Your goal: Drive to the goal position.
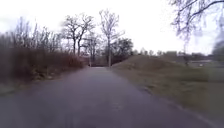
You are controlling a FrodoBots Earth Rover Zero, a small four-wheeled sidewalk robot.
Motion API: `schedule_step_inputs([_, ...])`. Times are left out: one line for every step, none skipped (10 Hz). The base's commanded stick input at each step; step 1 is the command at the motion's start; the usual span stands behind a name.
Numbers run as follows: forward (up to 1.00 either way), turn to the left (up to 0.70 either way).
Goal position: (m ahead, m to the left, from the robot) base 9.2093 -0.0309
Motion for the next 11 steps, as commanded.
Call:
schedule_step_inputs([1.00, 0.23])
schedule_step_inputs([1.00, 0.40])
schedule_step_inputs([1.00, 0.40])
schedule_step_inputs([1.00, 0.40])
schedule_step_inputs([1.00, 0.40])
schedule_step_inputs([1.00, 0.00])
schedule_step_inputs([1.00, 0.00])
schedule_step_inputs([1.00, 0.00])
schedule_step_inputs([1.00, 0.00])
schedule_step_inputs([1.00, 0.00])
schedule_step_inputs([1.00, 0.00])
